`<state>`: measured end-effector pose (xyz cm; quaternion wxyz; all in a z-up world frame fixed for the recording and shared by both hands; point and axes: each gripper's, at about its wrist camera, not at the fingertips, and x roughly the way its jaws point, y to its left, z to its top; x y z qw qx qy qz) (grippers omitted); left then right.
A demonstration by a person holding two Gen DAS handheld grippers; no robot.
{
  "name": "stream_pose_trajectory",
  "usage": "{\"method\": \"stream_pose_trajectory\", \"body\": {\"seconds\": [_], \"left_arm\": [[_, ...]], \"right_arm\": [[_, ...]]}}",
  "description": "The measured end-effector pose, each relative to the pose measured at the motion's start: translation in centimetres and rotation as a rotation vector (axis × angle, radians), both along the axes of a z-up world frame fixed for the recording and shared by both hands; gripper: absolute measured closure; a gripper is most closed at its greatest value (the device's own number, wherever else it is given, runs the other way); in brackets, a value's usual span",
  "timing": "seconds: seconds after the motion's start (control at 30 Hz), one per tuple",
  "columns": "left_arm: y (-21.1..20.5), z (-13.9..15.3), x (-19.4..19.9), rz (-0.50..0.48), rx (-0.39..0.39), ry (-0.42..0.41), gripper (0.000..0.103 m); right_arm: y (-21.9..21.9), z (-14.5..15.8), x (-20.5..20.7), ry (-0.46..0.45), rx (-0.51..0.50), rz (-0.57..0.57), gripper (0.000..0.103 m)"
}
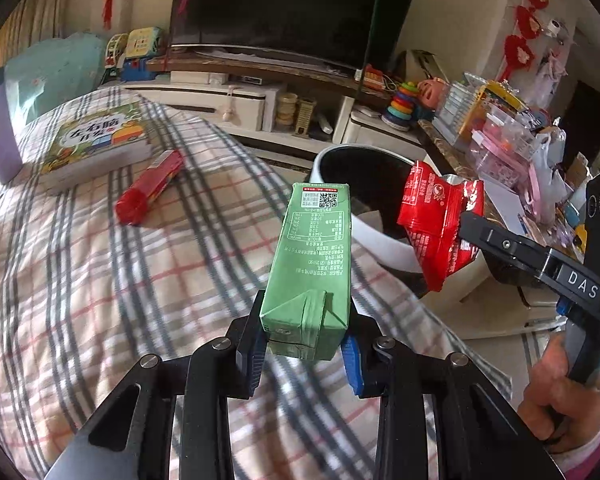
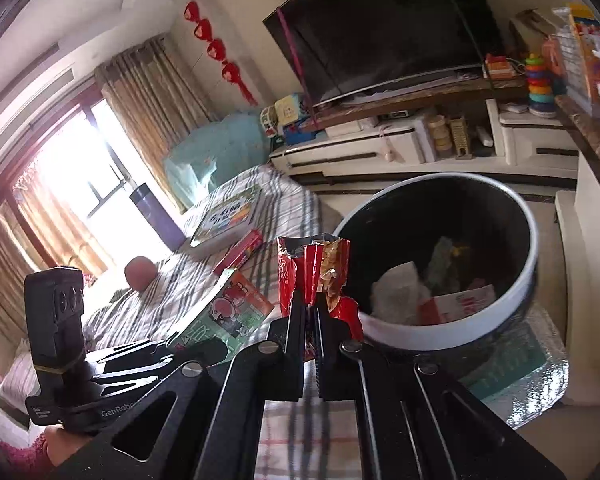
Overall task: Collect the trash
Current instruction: 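Carry the juice box and snack bag over the bin with both tools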
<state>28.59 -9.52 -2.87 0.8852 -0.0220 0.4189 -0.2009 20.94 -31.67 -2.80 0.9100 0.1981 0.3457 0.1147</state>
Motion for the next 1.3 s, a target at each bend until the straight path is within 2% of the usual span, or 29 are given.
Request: {"method": "stream_pose_trajectory", "body": {"seconds": [0.57, 1.3], "left_arm": [[-3.6, 0.7, 0.8, -0.056, 0.008, -0.012, 0.072], [-6.6, 1.0, 3.5, -0.087, 0.004, -0.026, 0.073]], "right_arm": [[-4.3, 0.7, -1.1, -0.023, 0.006, -0.086, 0.1], [-6.3, 0.9, 0.2, -0.037, -0.035, -0.122, 0.1]]}}
